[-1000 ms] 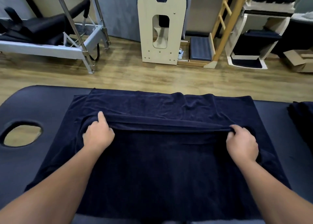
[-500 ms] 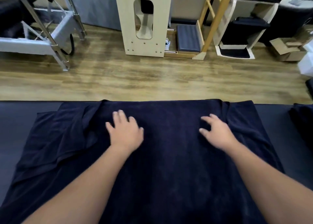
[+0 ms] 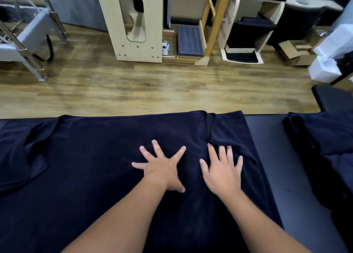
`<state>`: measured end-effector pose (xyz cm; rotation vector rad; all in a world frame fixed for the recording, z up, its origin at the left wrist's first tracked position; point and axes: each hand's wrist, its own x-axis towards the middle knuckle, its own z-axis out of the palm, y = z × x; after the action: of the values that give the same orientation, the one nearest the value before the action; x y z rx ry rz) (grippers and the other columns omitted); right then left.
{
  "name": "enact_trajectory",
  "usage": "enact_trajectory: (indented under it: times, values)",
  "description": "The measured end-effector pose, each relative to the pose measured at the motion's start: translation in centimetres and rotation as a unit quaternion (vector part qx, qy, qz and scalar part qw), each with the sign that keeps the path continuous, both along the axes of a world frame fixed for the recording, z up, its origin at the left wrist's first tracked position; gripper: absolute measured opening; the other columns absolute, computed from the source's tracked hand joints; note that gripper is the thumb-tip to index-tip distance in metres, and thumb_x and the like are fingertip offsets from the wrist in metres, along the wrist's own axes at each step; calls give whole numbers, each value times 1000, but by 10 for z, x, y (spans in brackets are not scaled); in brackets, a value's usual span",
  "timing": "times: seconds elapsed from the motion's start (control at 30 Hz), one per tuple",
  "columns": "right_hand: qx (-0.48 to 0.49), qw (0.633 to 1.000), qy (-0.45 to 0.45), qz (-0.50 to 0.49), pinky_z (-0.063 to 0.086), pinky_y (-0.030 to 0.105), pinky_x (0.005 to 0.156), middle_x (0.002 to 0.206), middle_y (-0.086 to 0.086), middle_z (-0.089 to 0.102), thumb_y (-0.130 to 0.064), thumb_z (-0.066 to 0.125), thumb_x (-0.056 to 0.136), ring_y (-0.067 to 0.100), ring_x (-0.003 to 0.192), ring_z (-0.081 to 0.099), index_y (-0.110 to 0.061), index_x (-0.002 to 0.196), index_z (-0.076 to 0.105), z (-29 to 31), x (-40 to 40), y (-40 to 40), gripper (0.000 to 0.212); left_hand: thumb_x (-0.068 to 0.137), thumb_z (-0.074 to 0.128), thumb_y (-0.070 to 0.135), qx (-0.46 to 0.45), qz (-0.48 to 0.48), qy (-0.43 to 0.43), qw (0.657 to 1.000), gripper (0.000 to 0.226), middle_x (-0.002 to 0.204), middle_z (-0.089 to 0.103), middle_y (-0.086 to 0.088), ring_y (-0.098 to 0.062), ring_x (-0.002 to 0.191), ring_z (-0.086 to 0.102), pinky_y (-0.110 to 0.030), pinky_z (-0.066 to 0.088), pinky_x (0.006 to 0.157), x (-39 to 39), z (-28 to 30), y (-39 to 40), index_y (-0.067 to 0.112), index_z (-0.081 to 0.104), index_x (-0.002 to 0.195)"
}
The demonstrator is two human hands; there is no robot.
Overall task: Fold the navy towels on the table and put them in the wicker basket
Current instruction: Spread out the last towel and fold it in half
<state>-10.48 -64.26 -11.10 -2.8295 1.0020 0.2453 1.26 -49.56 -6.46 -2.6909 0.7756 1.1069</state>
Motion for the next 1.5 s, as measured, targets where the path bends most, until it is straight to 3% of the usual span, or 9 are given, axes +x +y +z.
enact_trajectory:
  times: [0.3,0.7,0.77,0.87,0.97,1.07,1.17,1.23,1.5]
  values:
    - [121,992,7,-26,2,64,120,169,-4,-10,-59,36,100,28,154,-14,-35,160,9,8,52,-141,70,59,83,71,23,7,-36,999,137,152,-43,-24,-65,140,-19,-81,23,103,-2,-8,-9,72,-36,128]
    - [75,995,-51,31,1,58,122,170,-3,1,-46,31,106,25,156,-9,-32,161,15,-4,-69,-59,59,61,85,67,121,10,-37,992,142,156,-36,-27,-59,145,-17,-78,18,109,-7,6,-32,65,-37,134]
    - [77,995,-66,5,9,55,123,169,-4,7,-40,32,107,23,156,-3,-33,159,22,-4,-95,-51,53,70,83,57,140,-41,-66,987,139,157,-30,-30,-53,148,-18,-77,16,110,-16,10,-46,45,-31,148]
    - [49,988,-125,-79,47,53,103,153,10,44,-13,61,94,33,142,41,-18,145,51,-3,-136,-42,52,86,65,38,26,-153,-57,986,107,161,-32,-16,-43,150,-22,-74,13,114,-43,6,-73,17,-10,160]
    - [9,973,-110,-201,55,47,70,106,14,64,-17,78,77,38,94,61,-9,122,65,-5,-178,-32,48,86,57,65,-65,-230,12,971,99,159,-40,-5,-45,144,-34,-79,0,110,-85,-6,-96,56,-17,151]
    - [-18,970,-73,-233,50,42,56,74,10,64,-21,85,75,37,67,61,-11,89,68,-5,-215,-32,24,86,42,79,-78,-328,-21,941,81,157,-44,-7,-40,142,-41,-81,-10,106,-115,-20,-112,68,-14,144]
    - [-14,951,-111,-288,49,43,58,73,10,63,-23,75,87,37,67,62,-12,83,63,1,-231,-44,16,94,21,76,-115,-349,-83,926,62,167,-21,-3,-36,149,-31,-79,-9,108,-119,-20,-137,62,1,151]
    - [5,946,-123,-299,48,42,61,76,9,65,-32,65,94,38,70,63,-13,85,61,5,-230,-45,21,98,18,71,-109,-271,-76,953,59,169,-13,-5,-39,152,-19,-78,-4,111,-113,-14,-159,58,2,153]
    - [-50,963,-55,-259,45,42,59,71,2,62,-17,84,73,33,68,58,-16,101,65,-3,-264,-17,33,87,45,80,-40,-222,-21,974,80,161,-37,4,-41,147,-31,-81,2,108,-71,-16,-218,74,-15,139]
